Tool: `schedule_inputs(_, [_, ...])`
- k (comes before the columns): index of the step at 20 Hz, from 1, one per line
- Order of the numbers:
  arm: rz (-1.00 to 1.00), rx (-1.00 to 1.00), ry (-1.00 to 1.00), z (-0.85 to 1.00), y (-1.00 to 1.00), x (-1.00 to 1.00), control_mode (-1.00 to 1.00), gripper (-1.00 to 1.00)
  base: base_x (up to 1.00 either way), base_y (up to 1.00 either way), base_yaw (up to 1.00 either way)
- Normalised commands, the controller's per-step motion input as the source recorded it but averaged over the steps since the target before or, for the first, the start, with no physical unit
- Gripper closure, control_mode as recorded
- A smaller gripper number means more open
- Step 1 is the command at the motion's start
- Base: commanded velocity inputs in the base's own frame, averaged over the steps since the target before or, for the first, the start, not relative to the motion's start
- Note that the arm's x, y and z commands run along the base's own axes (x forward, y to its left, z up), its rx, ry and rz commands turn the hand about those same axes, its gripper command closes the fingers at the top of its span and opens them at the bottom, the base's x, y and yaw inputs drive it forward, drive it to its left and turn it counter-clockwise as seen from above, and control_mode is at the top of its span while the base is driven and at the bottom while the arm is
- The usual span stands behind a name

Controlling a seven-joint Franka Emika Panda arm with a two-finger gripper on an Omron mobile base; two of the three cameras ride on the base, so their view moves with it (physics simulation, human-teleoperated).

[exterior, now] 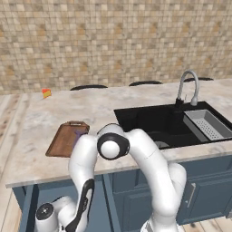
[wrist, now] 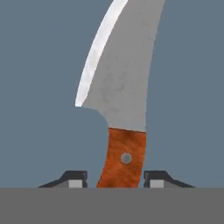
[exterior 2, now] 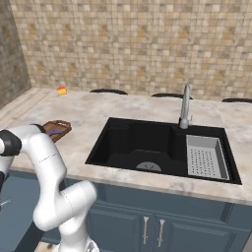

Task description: Open the drawer on the left and place the cutting tools on the cutting board.

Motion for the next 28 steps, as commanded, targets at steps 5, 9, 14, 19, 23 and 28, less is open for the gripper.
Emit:
schedule_inputs(5, [-0.01, 0.01, -0.06, 0.22, 0.0, 0.0, -1.0, 1.0, 0.0, 0.0, 0.0])
schedule_inputs(9, [-0.07, 0.03, -0.19, 0.84, 0.0, 0.0, -1.0, 1.0, 0.0, 0.0, 0.0])
schedule_inputs(14, [-0.12, 0.01, -0.22, 1.0, 0.0, -0.06, -1.0, 1.0, 0.0, 0.0, 0.0])
schedule_inputs(19, [-0.13, 0.0, -0.19, 1.0, 0.0, -0.19, -1.0, 1.0, 0.0, 0.0, 0.0])
schedule_inputs(23, [-0.17, 0.0, -0.16, 1.0, 0.0, 0.09, -1.0, 1.0, 0.0, 0.0, 0.0])
schedule_inputs(28, [-0.15, 0.0, -0.11, 1.0, -0.11, 0.73, -1.0, 1.0, 0.0, 0.0, 0.0])
